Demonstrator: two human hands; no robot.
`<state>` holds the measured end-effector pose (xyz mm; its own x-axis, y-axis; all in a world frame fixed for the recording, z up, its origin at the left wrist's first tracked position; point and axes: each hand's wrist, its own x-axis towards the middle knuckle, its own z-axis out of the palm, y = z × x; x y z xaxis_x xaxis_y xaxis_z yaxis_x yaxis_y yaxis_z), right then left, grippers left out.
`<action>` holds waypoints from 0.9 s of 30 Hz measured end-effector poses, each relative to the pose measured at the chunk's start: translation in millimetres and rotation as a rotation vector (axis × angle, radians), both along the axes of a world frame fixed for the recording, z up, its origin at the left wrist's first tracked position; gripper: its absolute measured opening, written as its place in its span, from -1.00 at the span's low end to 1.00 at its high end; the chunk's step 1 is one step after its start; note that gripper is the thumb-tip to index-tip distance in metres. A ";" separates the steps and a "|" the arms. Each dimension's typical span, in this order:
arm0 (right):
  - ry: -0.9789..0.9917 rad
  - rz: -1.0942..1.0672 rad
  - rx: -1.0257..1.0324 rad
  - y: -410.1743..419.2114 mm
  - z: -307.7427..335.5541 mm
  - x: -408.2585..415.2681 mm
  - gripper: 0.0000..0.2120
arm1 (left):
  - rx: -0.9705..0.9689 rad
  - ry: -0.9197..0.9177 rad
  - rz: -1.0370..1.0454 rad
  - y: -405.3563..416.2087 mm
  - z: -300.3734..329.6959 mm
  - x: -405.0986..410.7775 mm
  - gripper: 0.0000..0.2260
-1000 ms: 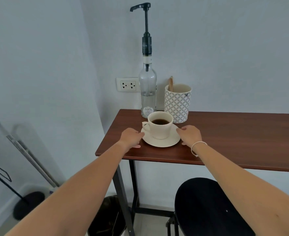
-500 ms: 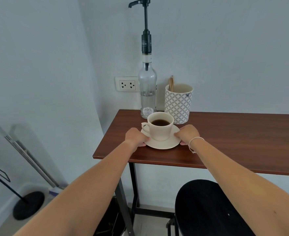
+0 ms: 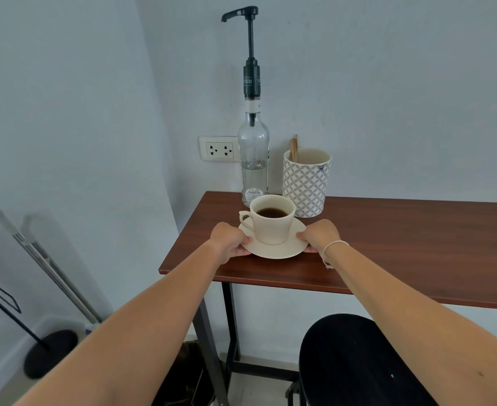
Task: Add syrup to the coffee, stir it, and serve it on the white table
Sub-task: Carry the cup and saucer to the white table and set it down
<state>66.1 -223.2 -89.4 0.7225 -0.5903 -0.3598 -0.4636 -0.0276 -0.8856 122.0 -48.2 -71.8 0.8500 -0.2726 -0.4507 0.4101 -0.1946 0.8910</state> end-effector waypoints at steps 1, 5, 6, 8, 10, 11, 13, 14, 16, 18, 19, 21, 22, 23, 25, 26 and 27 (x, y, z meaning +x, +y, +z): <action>-0.007 -0.006 0.019 0.8 0.4 -0.4 -0.66 | -0.008 0.008 0.005 0.9 0.6 -1.5 -0.63; -0.008 0.006 0.055 5.1 4.3 -4.3 -0.61 | -0.041 0.019 0.014 6.1 0.2 -7.6 -0.66; -0.011 0.014 0.069 6.5 5.2 -5.2 -0.60 | -0.048 0.015 0.017 7.5 -0.5 -8.2 -0.66; -0.018 0.033 0.098 10.3 6.9 -8.0 -0.58 | -0.053 0.007 0.028 11.1 -0.9 -10.6 -0.66; -0.018 0.051 0.102 14.6 7.5 -10.4 -0.57 | -0.057 0.002 0.038 16.0 -0.2 -14.2 -0.66; -0.014 0.052 0.101 17.0 7.8 -11.8 -0.57 | -0.061 -0.004 0.041 18.9 0.4 -16.2 -0.67; -0.015 0.056 0.111 23.0 8.4 -13.7 -0.57 | -0.072 -0.015 0.051 26.2 2.1 -20.8 -0.69; -0.023 0.063 0.119 25.9 8.7 -13.9 -0.57 | -0.082 -0.014 0.058 29.9 2.2 -22.4 -0.70; -0.047 0.092 0.137 35.5 10.6 -15.3 -0.58 | -0.093 -0.026 0.081 41.1 3.7 -27.1 -0.72; -0.067 0.105 0.117 44.0 11.5 -15.1 -0.62 | -0.113 -0.035 0.091 51.1 4.4 -30.6 -0.71; -0.078 0.115 0.102 49.7 12.0 -15.9 -0.64 | -0.117 -0.042 0.102 57.6 4.5 -33.0 -0.71; -0.102 0.145 0.090 62.3 13.8 -19.1 -0.67 | -0.110 -0.054 0.136 72.9 5.4 -40.6 -0.70; -0.111 0.165 0.081 70.3 14.7 -19.9 -0.69 | -0.106 -0.062 0.153 82.5 6.6 -45.1 -0.69; -0.119 0.178 0.070 76.4 15.4 -21.1 -0.70 | -0.103 -0.068 0.164 90.4 7.4 -48.4 -0.69; -0.128 0.209 0.042 91.2 17.6 -23.3 -0.74 | -0.118 -0.075 0.191 107.1 9.4 -55.0 -0.71; -0.131 0.234 0.032 101.0 19.2 -25.2 -0.76 | -0.127 -0.079 0.206 117.6 11.9 -60.6 -0.71; -0.138 0.259 0.026 111.4 21.0 -27.3 -0.77 | -0.129 -0.084 0.222 128.2 14.9 -67.2 -0.70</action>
